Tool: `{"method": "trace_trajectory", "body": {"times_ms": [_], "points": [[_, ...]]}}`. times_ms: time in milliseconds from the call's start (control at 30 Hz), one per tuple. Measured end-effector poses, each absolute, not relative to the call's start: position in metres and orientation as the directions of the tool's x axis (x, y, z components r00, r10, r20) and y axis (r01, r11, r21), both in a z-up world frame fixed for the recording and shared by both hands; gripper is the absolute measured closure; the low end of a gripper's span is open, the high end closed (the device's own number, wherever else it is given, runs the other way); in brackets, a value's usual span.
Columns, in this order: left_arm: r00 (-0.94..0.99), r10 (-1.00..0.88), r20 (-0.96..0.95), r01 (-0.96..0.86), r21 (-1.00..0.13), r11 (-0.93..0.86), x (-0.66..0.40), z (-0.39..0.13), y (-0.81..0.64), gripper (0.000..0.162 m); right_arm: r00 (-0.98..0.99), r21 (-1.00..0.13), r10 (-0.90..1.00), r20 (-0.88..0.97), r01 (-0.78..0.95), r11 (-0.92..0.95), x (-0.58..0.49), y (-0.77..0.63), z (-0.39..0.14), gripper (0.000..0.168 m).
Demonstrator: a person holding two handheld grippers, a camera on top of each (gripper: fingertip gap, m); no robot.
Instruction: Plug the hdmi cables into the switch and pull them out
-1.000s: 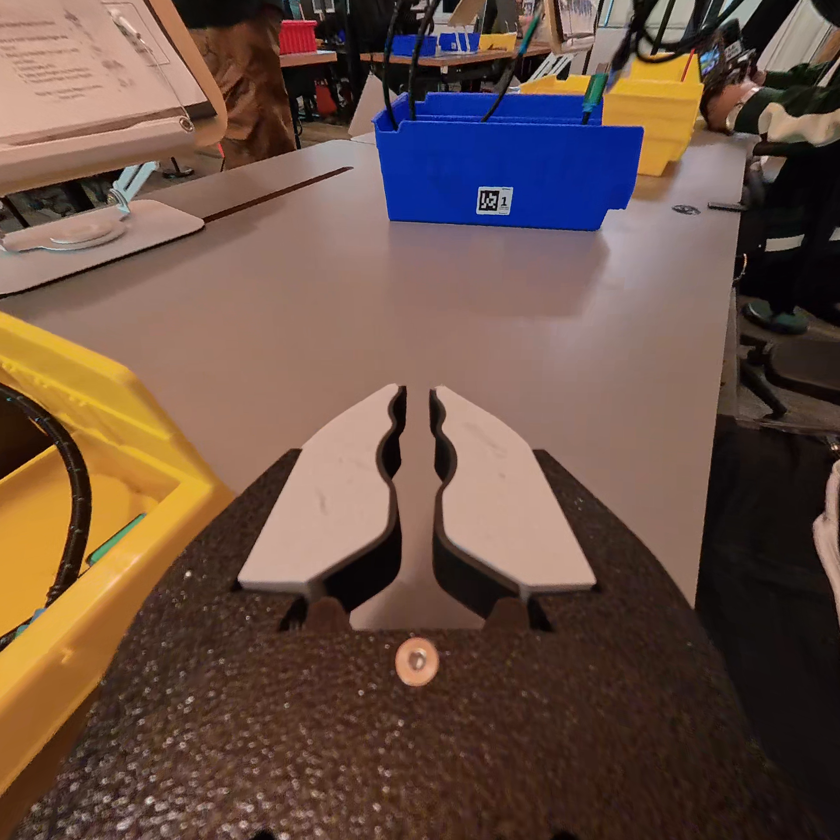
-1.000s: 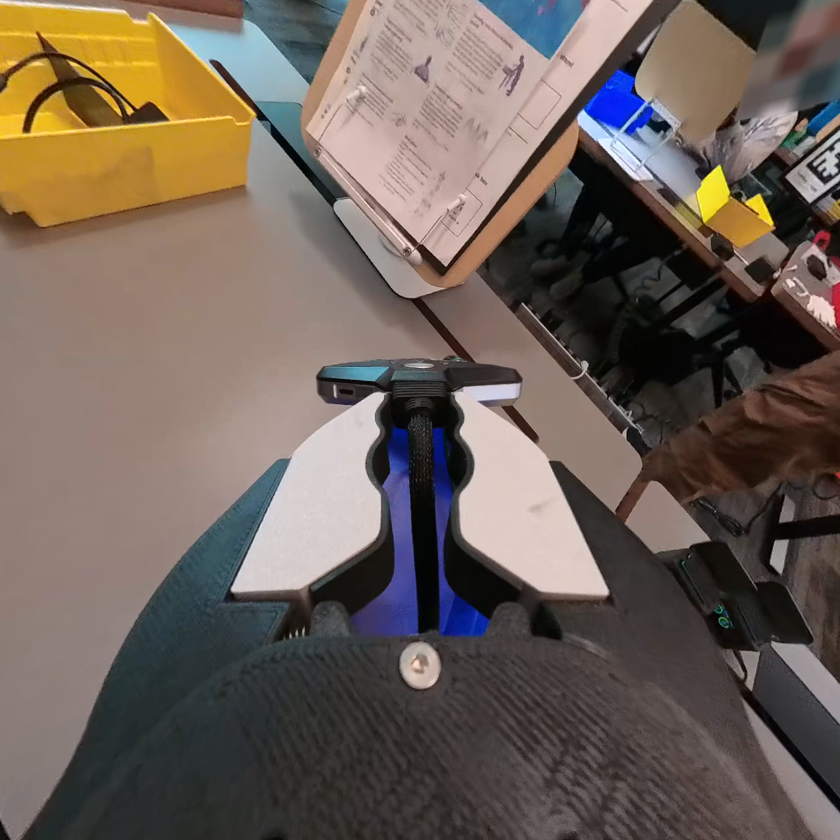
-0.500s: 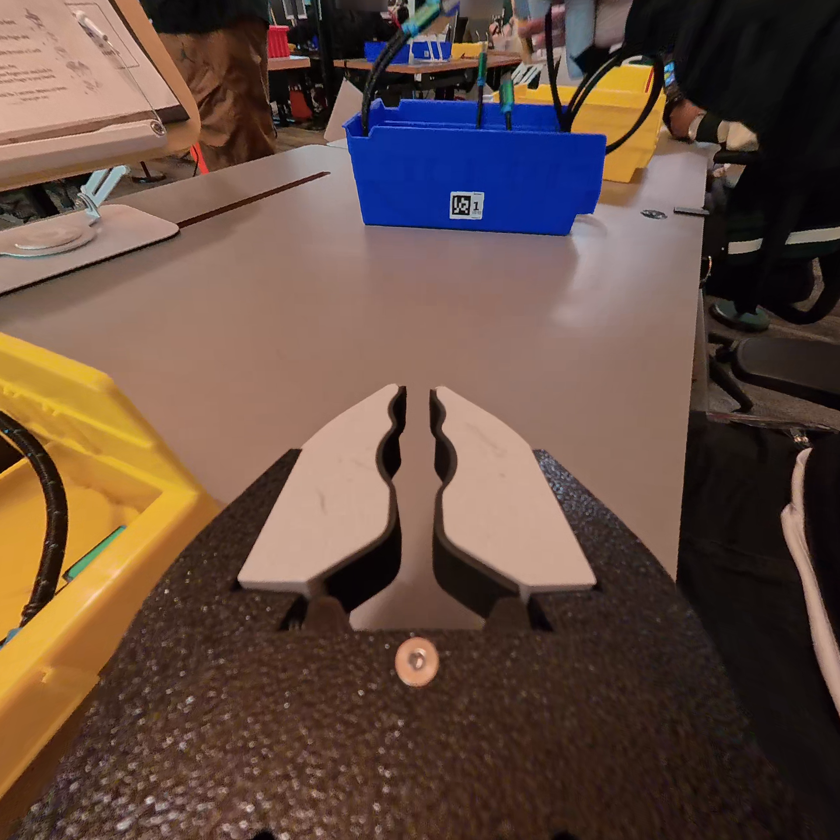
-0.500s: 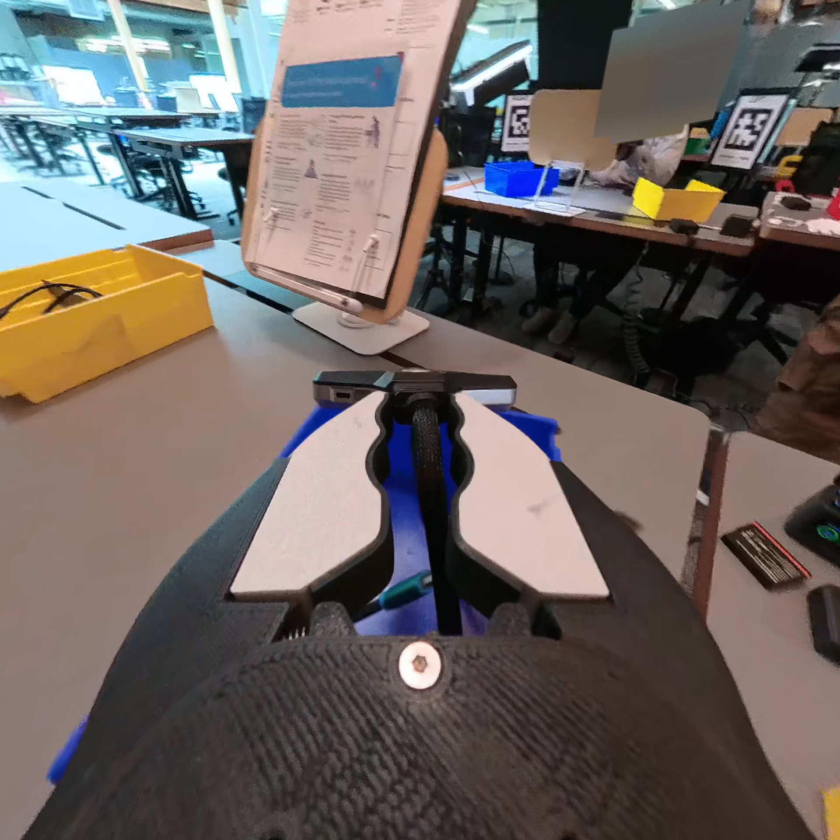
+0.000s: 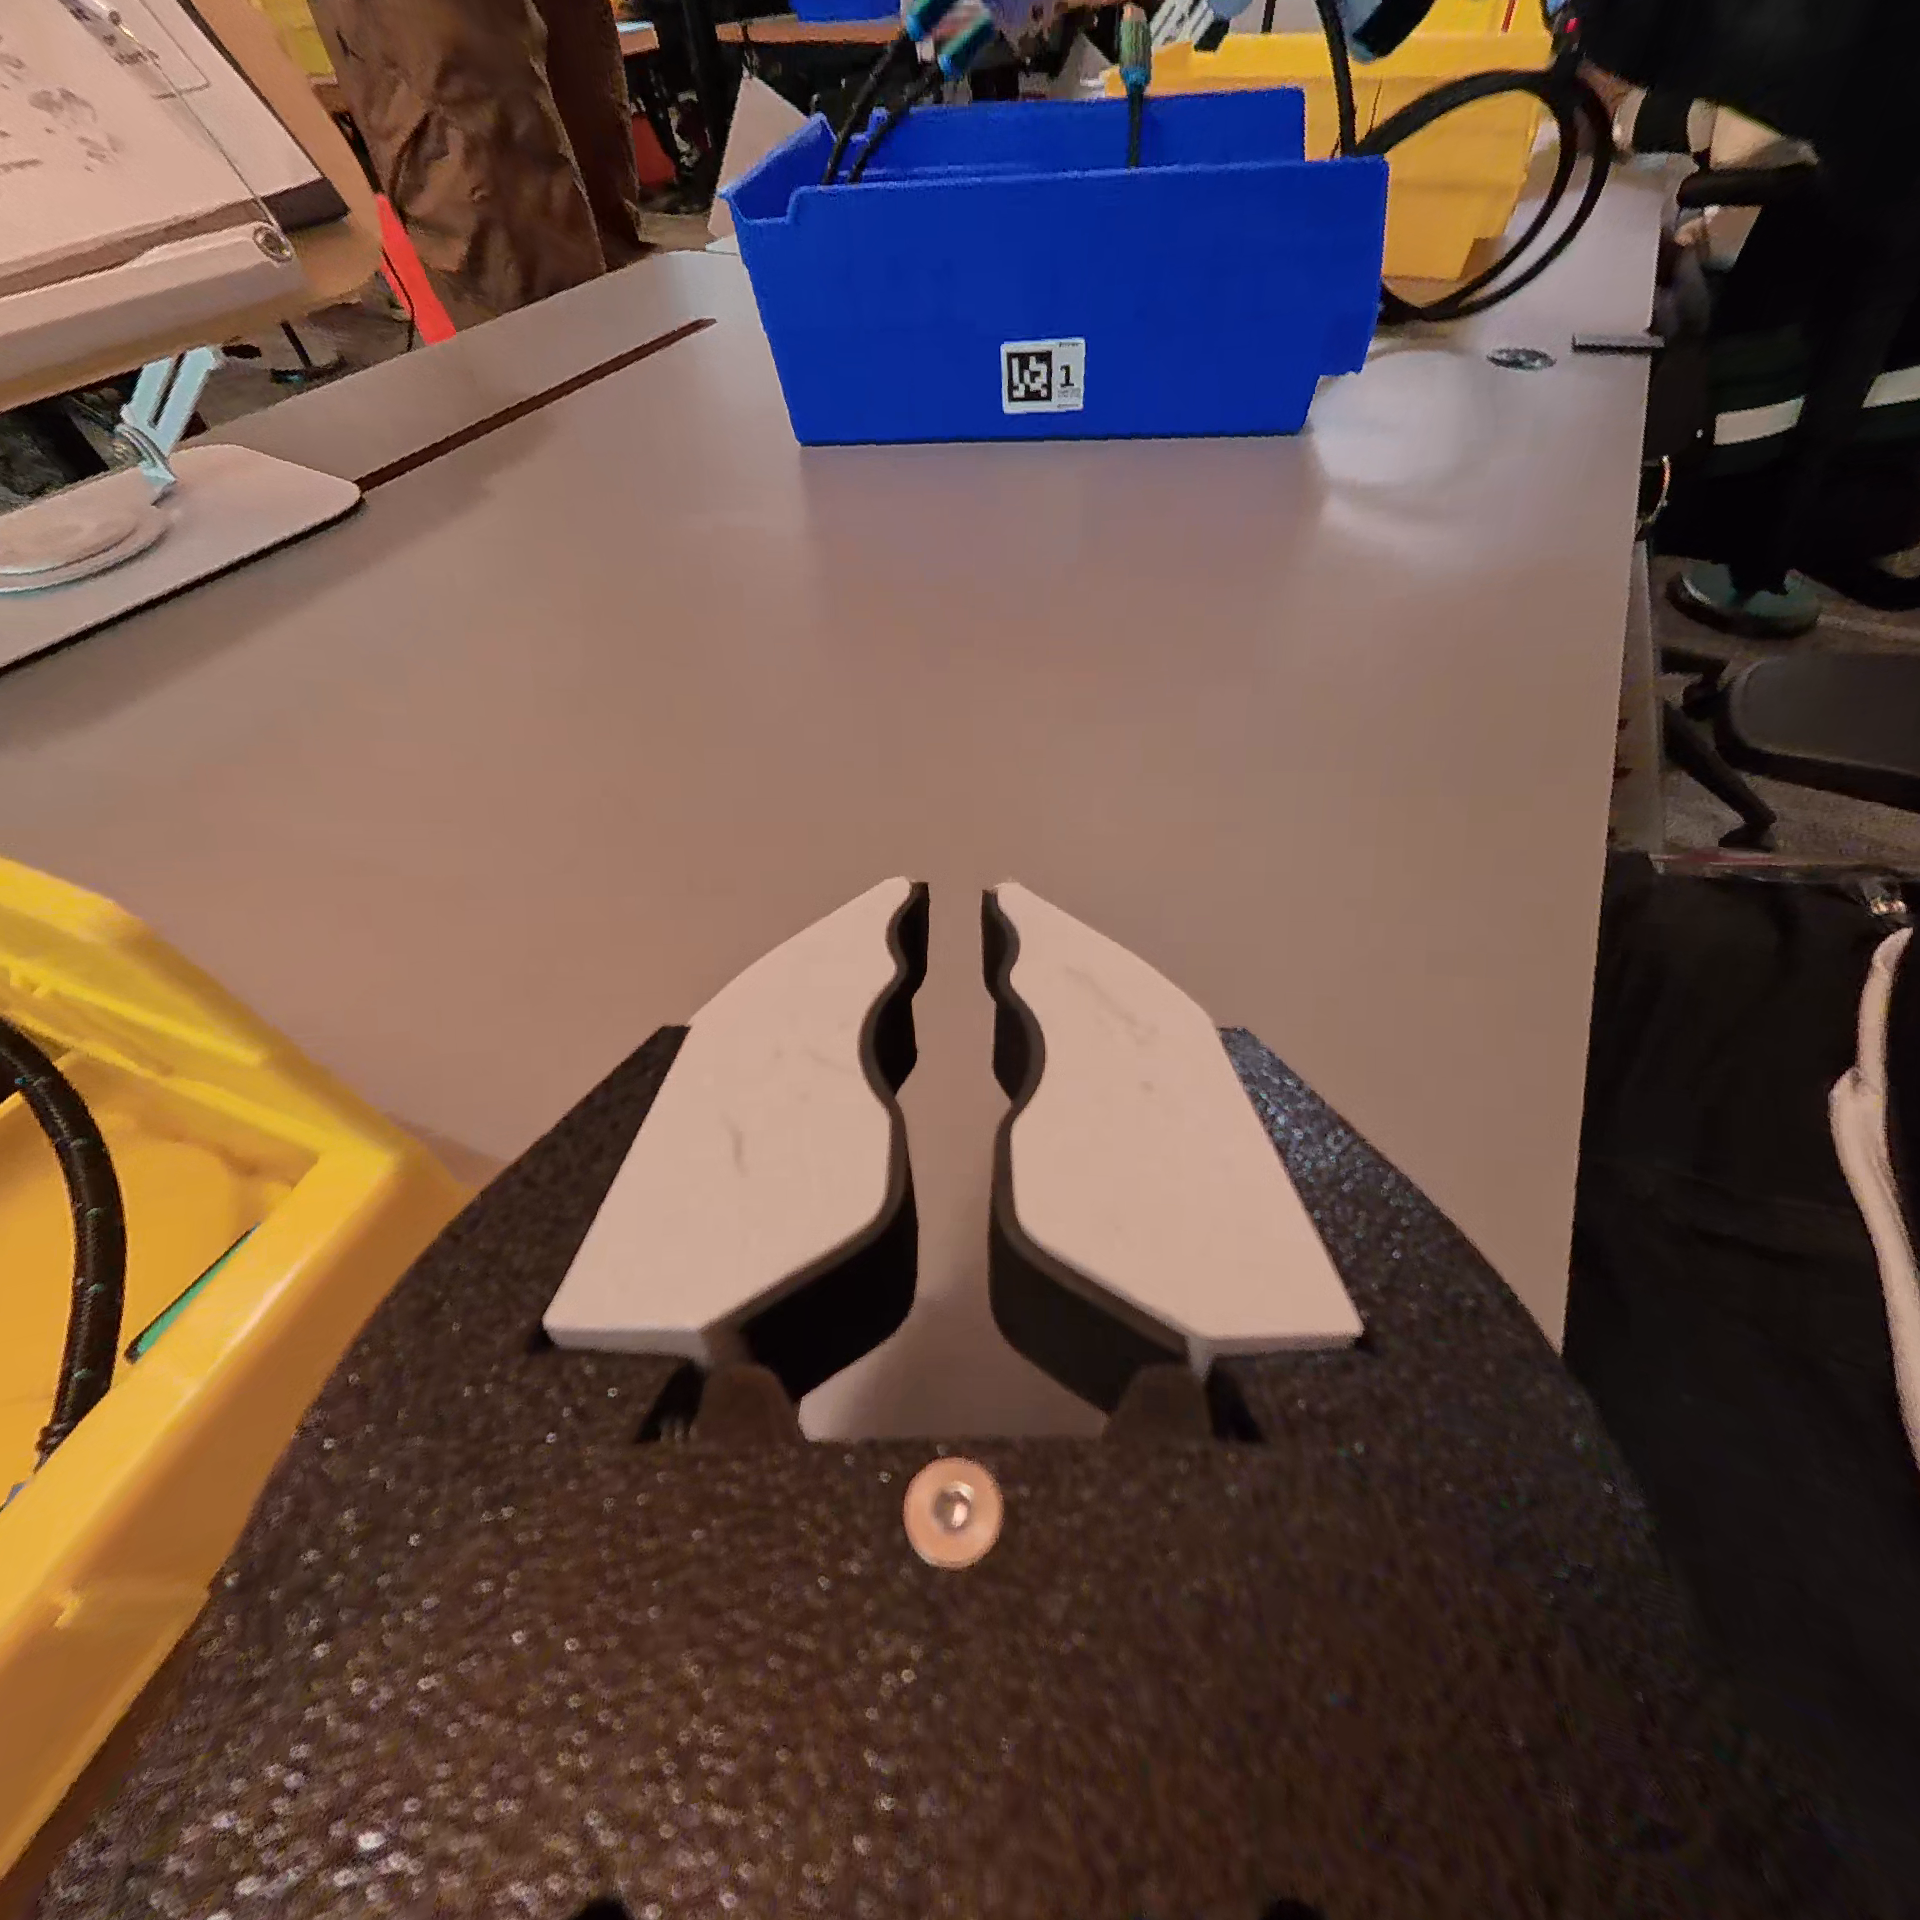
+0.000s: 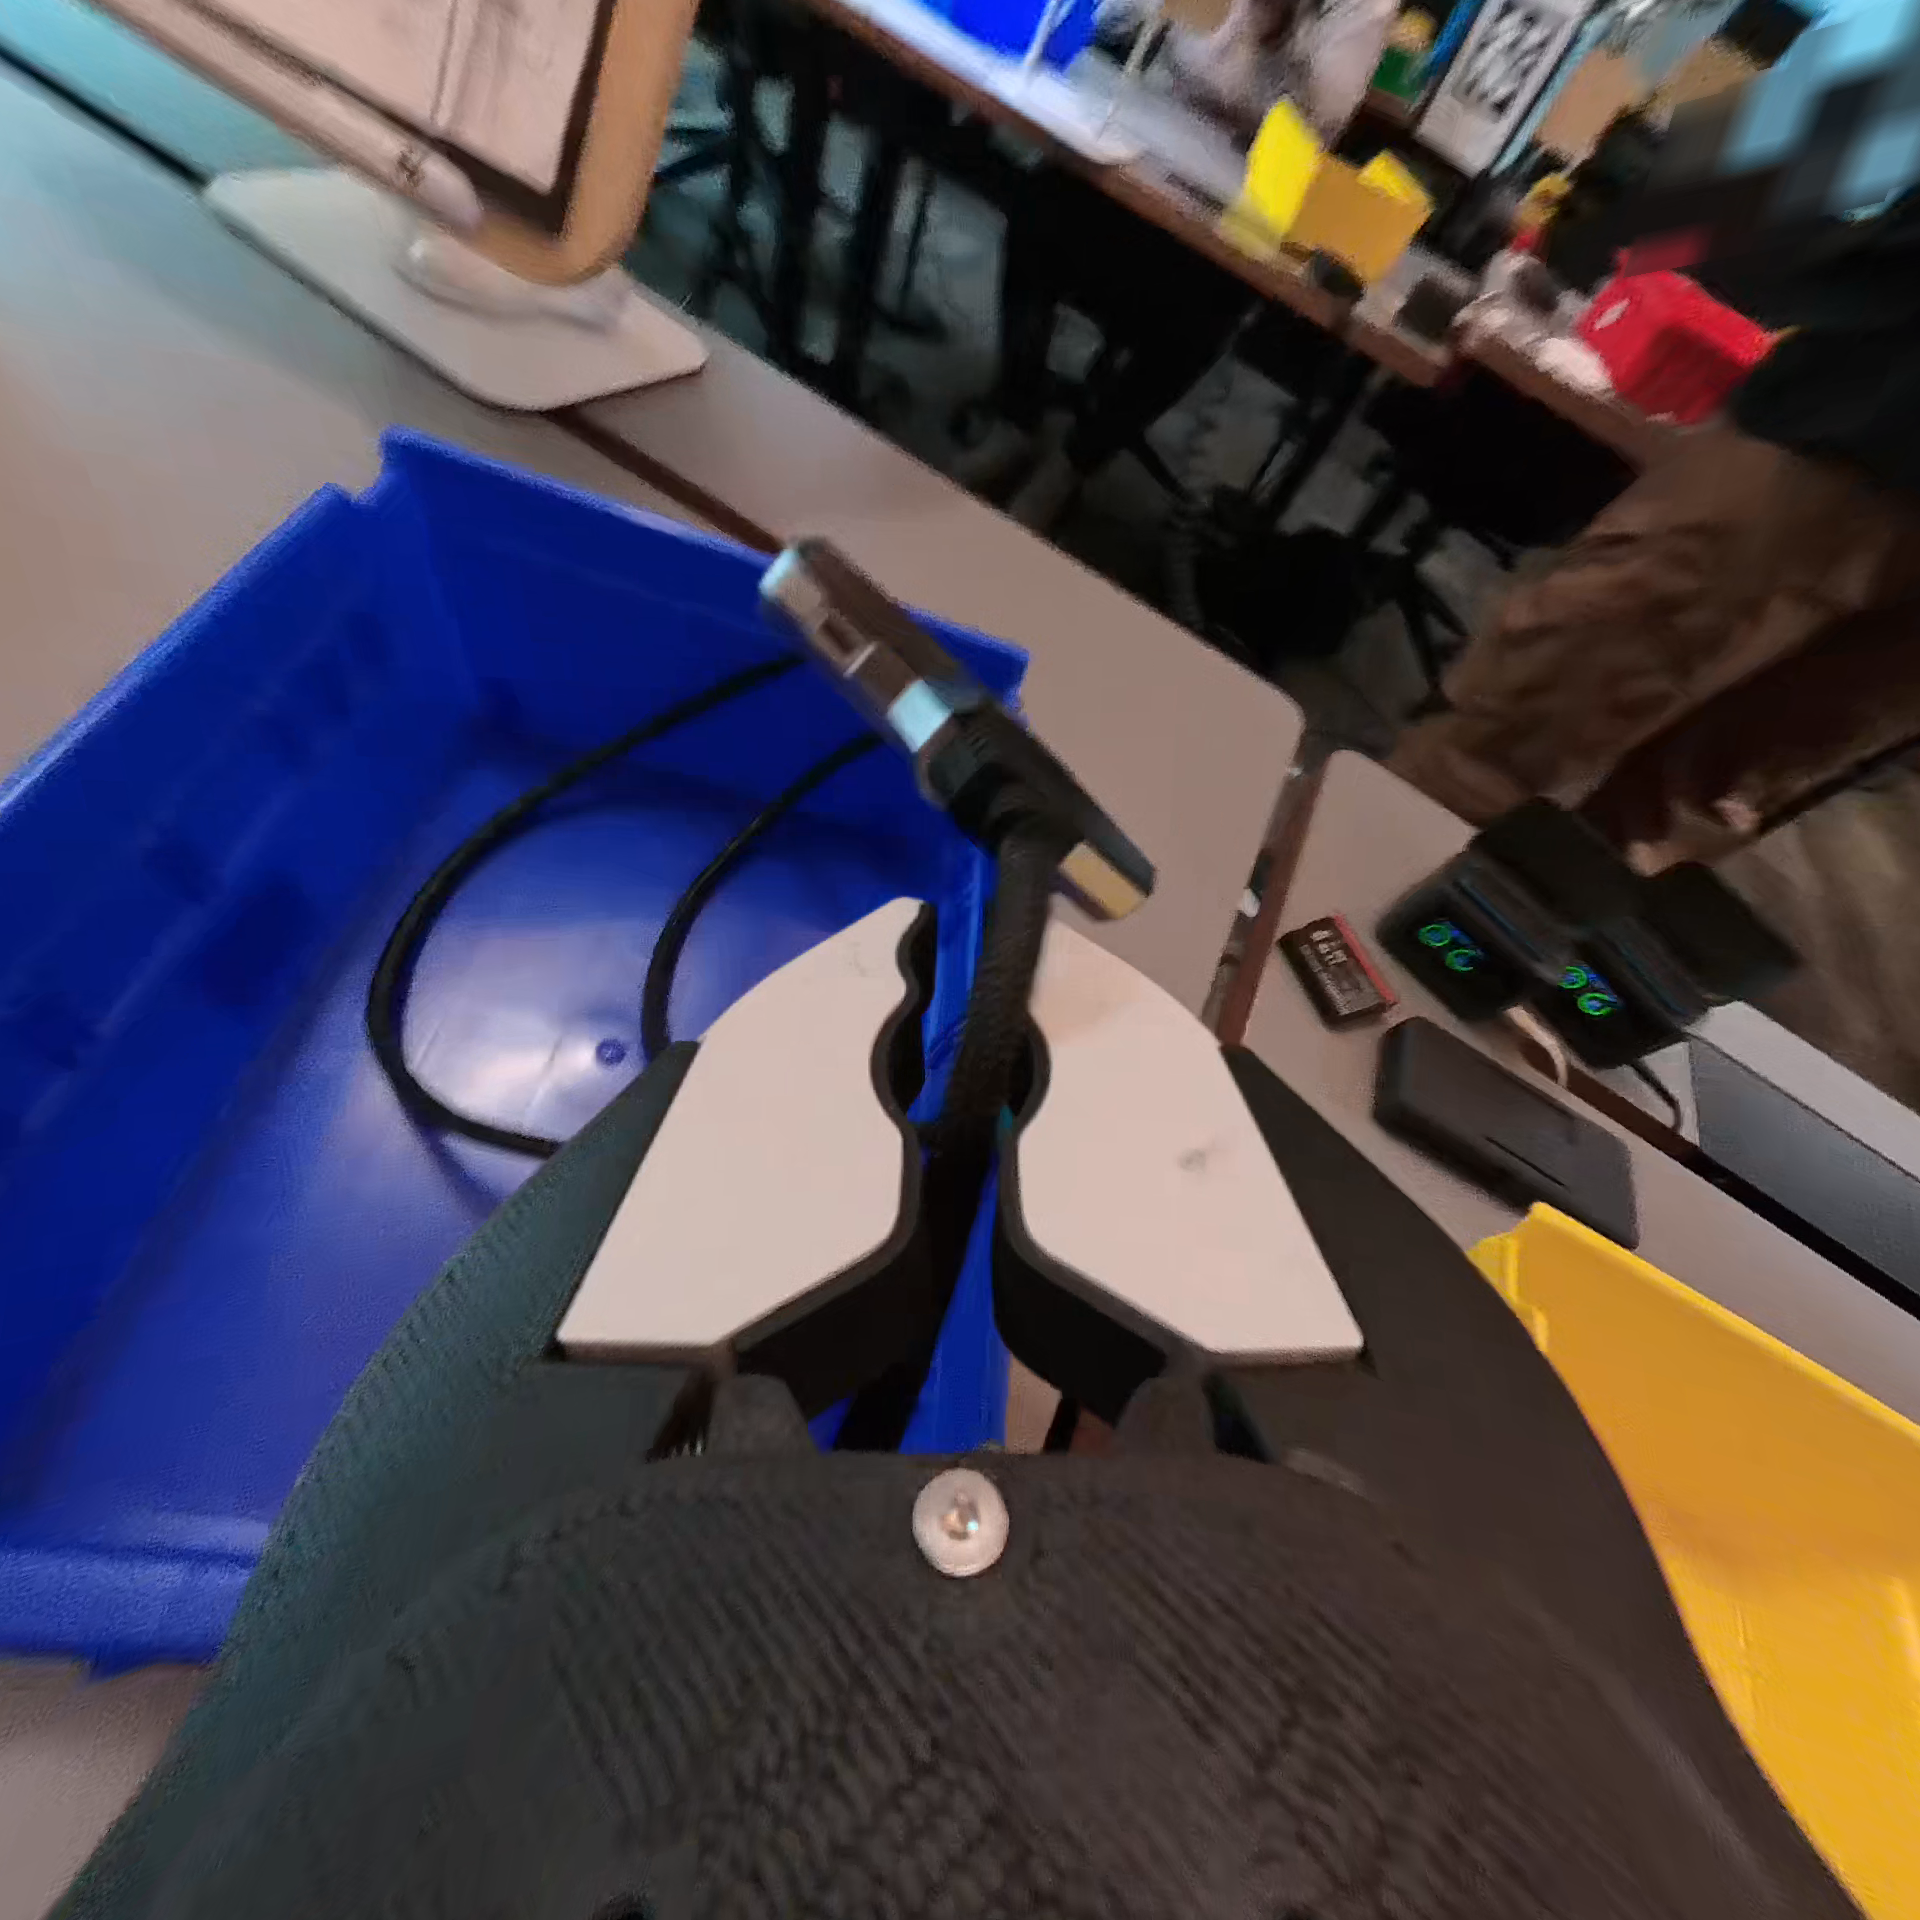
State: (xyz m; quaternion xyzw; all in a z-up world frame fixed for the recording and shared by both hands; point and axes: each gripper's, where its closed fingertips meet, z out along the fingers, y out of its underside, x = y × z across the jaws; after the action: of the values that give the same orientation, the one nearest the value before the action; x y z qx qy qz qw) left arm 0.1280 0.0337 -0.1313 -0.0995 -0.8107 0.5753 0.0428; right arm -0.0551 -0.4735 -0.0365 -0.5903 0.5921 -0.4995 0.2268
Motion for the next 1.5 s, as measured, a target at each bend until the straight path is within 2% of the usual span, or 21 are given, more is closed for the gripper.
{"method": "trace_trajectory", "body": {"times_ms": [67,100,167,200,267,367,400,433,467,567,633,733,867,933,1033,1100,1200,1267,1333,1367,1500], "points": [[-0.973,0.222,-0.055,0.129,-0.933,0.336,0.126,-0.134,0.033,0.153,-0.193,-0.796,-0.896,0.400,-0.558,-0.235,-0.065,-0.478,-0.041,0.137],[-0.972,0.226,-0.063,0.139,-0.930,0.341,0.125,-0.136,0.033,0.153,-0.200,-0.766,-0.877,0.437,-0.594,-0.246,-0.071,-0.480,-0.041,0.131],[-0.970,0.228,-0.086,0.163,-0.925,0.344,0.123,-0.137,0.033,0.153,-0.197,-0.709,-0.883,0.426,-0.679,-0.191,-0.089,-0.475,-0.045,0.113],[-0.968,0.233,-0.095,0.174,-0.923,0.344,0.122,-0.137,0.033,0.153,-0.221,-0.684,-0.873,0.434,-0.712,-0.160,-0.100,-0.472,-0.043,0.110],[-0.965,0.238,-0.108,0.187,-0.920,0.343,0.120,-0.138,0.033,0.153,-0.232,-0.593,-0.865,0.445,-0.800,-0.090,-0.133,-0.462,-0.048,0.115],[-0.965,0.242,-0.105,0.188,-0.917,0.352,0.120,-0.139,0.032,0.153,-0.164,-0.309,-0.932,0.325,-0.949,0.059,-0.201,-0.435,-0.089,0.094],[-0.964,0.245,-0.102,0.187,-0.915,0.357,0.120,-0.140,0.032,0.153,-0.120,-0.207,-0.945,0.304,-0.977,0.057,-0.222,-0.434,-0.103,0.098],[-0.963,0.249,-0.099,0.187,-0.913,0.362,0.119,-0.141,0.032,0.153,-0.099,-0.169,-0.941,0.324,-0.985,0.045,-0.233,-0.443,-0.114,0.110],[-0.963,0.253,-0.096,0.188,-0.911,0.367,0.119,-0.142,0.032,0.153,-0.127,-0.196,-0.924,0.360,-0.979,0.058,-0.236,-0.457,-0.121,0.129],[-0.961,0.257,-0.099,0.193,-0.907,0.374,0.118,-0.143,0.032,0.152,-0.179,-0.340,-0.891,0.417,-0.940,0.030,-0.229,-0.479,-0.123,0.161],[-0.961,0.254,-0.112,0.203,-0.907,0.369,0.118,-0.143,0.032,0.152,-0.113,-0.337,-0.923,0.367,-0.941,-0.018,-0.227,-0.465,-0.126,0.167],[-0.959,0.255,-0.124,0.216,-0.904,0.369,0.117,-0.143,0.032,0.152,-0.102,-0.371,-0.931,0.351,-0.928,-0.038,-0.218,-0.455,-0.119,0.167],[-0.958,0.260,-0.120,0.218,-0.895,0.390,0.117,-0.146,0.031,0.152,-0.250,-0.610,-0.938,0.238,-0.790,0.056,-0.185,-0.436,-0.079,0.167],[-0.957,0.262,-0.121,0.221,-0.891,0.396,0.117,-0.148,0.031,0.152,-0.294,-0.731,-0.951,0.093,-0.668,0.135,-0.158,-0.417,-0.062,0.168],[-0.957,0.264,-0.124,0.224,-0.891,0.394,0.116,-0.148,0.031,0.152,-0.294,-0.834,-0.954,-0.053,-0.512,0.204,-0.120,-0.393,-0.042,0.168],[-0.956,0.263,-0.130,0.229,-0.892,0.389,0.116,-0.147,0.031,0.152,-0.330,-0.862,-0.944,-0.011,-0.476,0.176,-0.100,-0.392,-0.046,0.168],[-0.953,0.266,-0.141,0.239,-0.893,0.382,0.115,-0.146,0.031,0.153,-0.421,-0.839,-0.852,0.310,-0.542,-0.038,-0.080,-0.410,-0.066,0.168],[-0.952,0.267,-0.148,0.246,-0.890,0.384,0.115,-0.147,0.031,0.153,-0.424,-0.808,-0.799,0.426,-0.576,-0.125,-0.067,-0.412,-0.083,0.166],[-0.951,0.268,-0.155,0.254,-0.886,0.388,0.114,-0.148,0.031,0.153,-0.317,-0.784,-0.885,0.340,-0.615,-0.081,-0.047,-0.387,-0.121,0.159],[-0.950,0.269,-0.159,0.258,-0.884,0.389,0.114,-0.149,0.031,0.153,-0.317,-0.796,-0.908,0.274,-0.605,-0.029,-0.040,-0.379,-0.129,0.143],[-0.947,0.273,-0.170,0.271,-0.880,0.390,0.113,-0.149,0.031,0.153,-0.276,-0.822,-0.941,0.194,-0.569,-0.003,-0.036,-0.358,-0.113,0.129]]}}
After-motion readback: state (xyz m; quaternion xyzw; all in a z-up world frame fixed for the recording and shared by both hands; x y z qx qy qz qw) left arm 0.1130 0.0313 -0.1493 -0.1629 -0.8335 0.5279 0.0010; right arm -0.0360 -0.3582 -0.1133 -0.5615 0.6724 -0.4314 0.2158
